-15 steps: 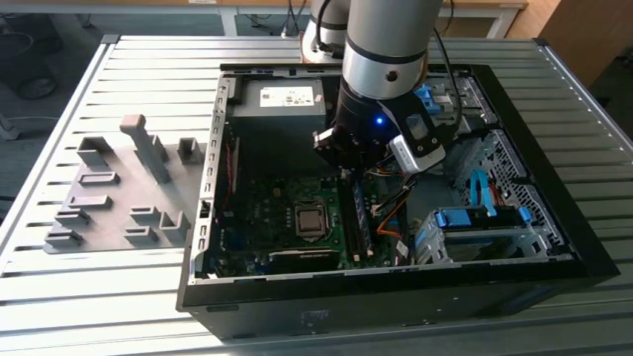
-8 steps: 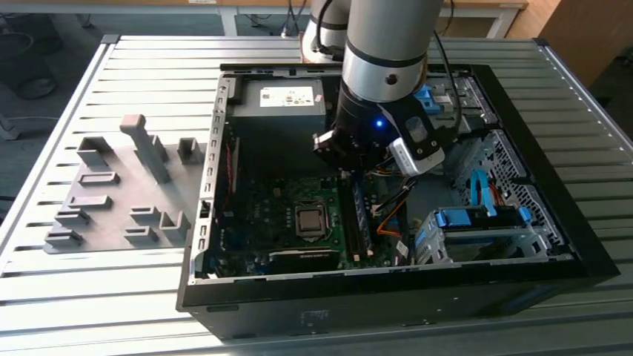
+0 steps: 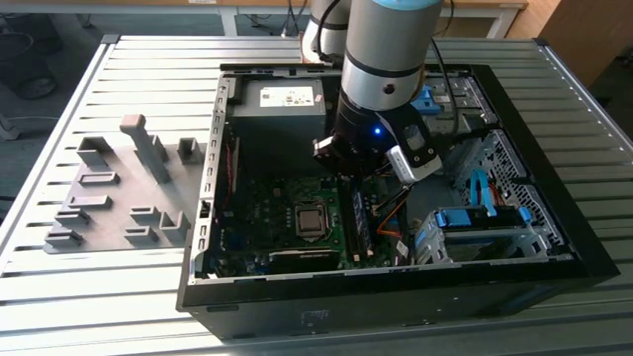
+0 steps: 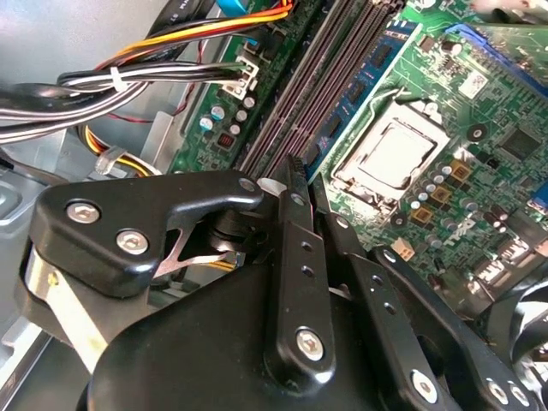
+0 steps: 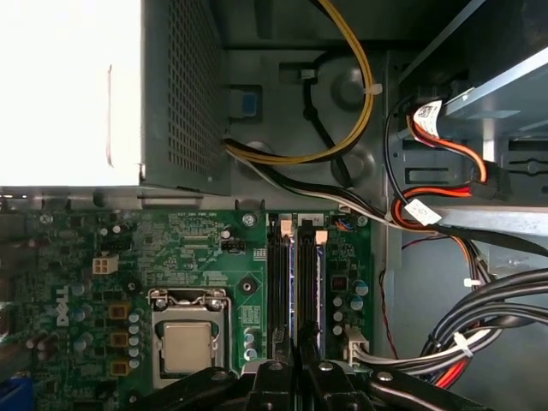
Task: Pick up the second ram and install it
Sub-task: 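Insert the second ram into the second slot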
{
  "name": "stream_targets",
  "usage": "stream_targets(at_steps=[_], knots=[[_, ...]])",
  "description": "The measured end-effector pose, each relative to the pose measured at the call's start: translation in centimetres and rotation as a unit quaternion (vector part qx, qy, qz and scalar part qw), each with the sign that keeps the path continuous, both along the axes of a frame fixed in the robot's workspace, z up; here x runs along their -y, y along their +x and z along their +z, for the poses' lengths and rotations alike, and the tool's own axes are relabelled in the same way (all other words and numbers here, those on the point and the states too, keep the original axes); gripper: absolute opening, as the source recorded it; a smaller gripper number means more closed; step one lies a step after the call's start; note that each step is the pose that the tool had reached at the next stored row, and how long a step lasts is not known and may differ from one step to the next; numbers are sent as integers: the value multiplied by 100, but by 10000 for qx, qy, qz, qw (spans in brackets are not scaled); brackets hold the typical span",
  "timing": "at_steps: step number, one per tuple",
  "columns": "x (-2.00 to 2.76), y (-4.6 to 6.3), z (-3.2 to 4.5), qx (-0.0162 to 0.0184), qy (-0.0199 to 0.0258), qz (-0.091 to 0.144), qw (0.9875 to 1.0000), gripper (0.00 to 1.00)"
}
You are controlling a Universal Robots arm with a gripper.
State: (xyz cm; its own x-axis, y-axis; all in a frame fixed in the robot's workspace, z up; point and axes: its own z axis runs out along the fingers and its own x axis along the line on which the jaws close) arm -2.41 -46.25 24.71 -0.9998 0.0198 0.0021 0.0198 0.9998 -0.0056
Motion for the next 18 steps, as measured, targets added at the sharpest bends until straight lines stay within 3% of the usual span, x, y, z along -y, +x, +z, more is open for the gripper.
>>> stream_targets(at_steps=[15, 18], knots=[[2, 0, -21, 1, 2, 0, 10000, 14], [40, 0, -28, 0, 44, 0, 10000, 14]])
